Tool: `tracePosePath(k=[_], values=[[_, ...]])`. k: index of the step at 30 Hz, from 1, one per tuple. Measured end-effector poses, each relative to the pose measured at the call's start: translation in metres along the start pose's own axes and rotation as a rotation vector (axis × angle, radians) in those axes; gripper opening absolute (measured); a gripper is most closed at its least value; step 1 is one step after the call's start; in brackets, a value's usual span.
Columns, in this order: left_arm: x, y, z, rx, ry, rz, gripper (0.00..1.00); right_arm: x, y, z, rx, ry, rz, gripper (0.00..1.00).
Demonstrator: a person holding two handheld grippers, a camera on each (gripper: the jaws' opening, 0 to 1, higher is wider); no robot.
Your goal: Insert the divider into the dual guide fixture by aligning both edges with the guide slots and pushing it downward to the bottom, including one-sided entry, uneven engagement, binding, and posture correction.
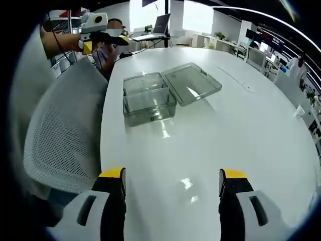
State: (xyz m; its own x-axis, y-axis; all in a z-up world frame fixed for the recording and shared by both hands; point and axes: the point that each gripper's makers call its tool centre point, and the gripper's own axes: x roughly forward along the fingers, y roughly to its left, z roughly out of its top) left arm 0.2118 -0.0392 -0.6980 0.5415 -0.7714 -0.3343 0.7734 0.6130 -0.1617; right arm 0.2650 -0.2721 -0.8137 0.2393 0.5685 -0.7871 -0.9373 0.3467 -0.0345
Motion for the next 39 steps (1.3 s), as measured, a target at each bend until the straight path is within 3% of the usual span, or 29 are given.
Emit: tracePosePath(k=[9,17,25,39], values=[[0.002,0.002,-0.009,0.042,0.073,-0.008,0.64,0.011,-0.008,-0.017,-0.069,0.094,0.033,0.65],[-0.001,0.003,-0.017,0.060,0.123,-0.009,0.67,0.018,-0.012,-0.034,-0.139,0.185,0.078,0.51],[-0.008,0.008,-0.021,0.052,0.142,0.001,0.68,0.026,-0.020,-0.047,-0.201,0.266,0.116,0.40],[-0.018,0.009,-0.023,0.019,0.142,0.036,0.68,0.036,-0.022,-0.053,-0.260,0.327,0.175,0.32]])
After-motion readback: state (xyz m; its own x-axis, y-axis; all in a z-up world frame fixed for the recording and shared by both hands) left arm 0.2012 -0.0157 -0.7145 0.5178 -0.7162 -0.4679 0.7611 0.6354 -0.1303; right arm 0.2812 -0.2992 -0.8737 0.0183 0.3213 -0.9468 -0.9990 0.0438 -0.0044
